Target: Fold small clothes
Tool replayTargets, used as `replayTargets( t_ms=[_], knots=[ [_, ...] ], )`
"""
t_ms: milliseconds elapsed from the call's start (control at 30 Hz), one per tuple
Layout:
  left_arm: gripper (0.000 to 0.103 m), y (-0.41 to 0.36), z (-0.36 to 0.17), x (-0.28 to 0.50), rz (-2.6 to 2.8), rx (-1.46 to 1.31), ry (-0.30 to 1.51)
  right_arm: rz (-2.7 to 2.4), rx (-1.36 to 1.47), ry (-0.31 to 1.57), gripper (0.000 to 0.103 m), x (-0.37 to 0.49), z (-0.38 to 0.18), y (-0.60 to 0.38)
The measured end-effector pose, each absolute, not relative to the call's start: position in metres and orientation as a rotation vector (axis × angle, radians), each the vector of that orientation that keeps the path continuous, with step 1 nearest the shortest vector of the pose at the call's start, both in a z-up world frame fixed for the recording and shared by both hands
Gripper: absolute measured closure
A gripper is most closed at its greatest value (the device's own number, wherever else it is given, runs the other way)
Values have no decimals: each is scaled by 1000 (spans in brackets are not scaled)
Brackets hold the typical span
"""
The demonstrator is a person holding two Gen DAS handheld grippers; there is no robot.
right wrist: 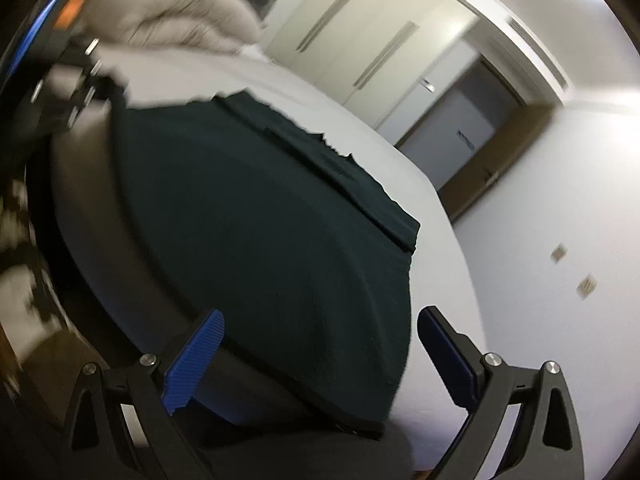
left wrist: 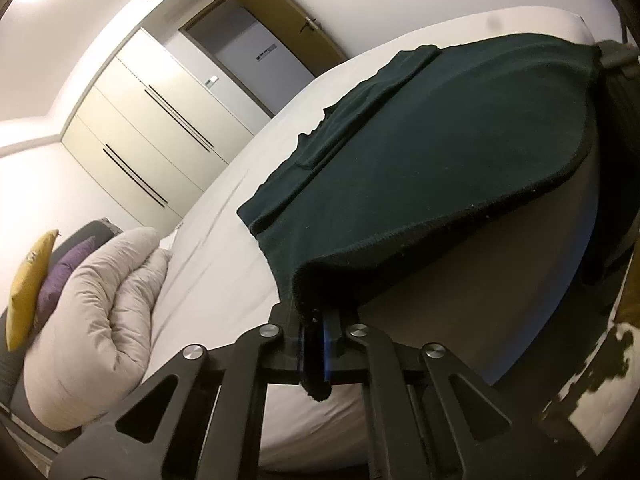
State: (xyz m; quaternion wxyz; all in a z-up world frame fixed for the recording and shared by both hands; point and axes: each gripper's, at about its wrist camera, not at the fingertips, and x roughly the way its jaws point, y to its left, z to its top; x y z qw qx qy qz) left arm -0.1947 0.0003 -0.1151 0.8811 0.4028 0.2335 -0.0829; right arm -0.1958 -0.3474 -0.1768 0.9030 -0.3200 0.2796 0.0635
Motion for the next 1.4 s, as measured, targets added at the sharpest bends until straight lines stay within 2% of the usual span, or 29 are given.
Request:
replayTargets(
  t_ms=[200, 433, 633, 767, 867, 933, 1067, 1100, 1133, 1400],
  knots=[
    [100, 8, -87, -179, -193, 669, 505, 100, -851, 593, 20, -200, -201, -343],
    [100, 22, -43, -160, -174, 521, 493, 112, -922, 646, 21, -191, -214, -341],
    [100, 19, -24, -151, -179, 481, 482, 70, -981, 707, 36, -176, -231, -336],
    [100, 20, -18, -148, -179, 466, 488, 17, -1037, 743, 41, -170, -244, -338],
    [100, 21, -18, -148, -177, 461, 490, -23, -1046, 763, 54, -169, -248, -344],
    [100, 20, -21, -149, -177, 464, 490, -46, -1020, 777, 69, -169, -245, -350],
    [100, 21, -26, -151, -178, 473, 496, -71, -991, 788, 83, -172, -241, -358],
    [100, 22, -28, -153, -178, 475, 500, -75, -982, 790, 92, -172, -241, -359],
    [100, 22, -31, -155, -177, 479, 503, -79, -976, 790, 96, -175, -240, -359],
    [100, 27, -49, -167, -167, 510, 517, -145, -878, 722, 99, -174, -213, -374]
  ],
)
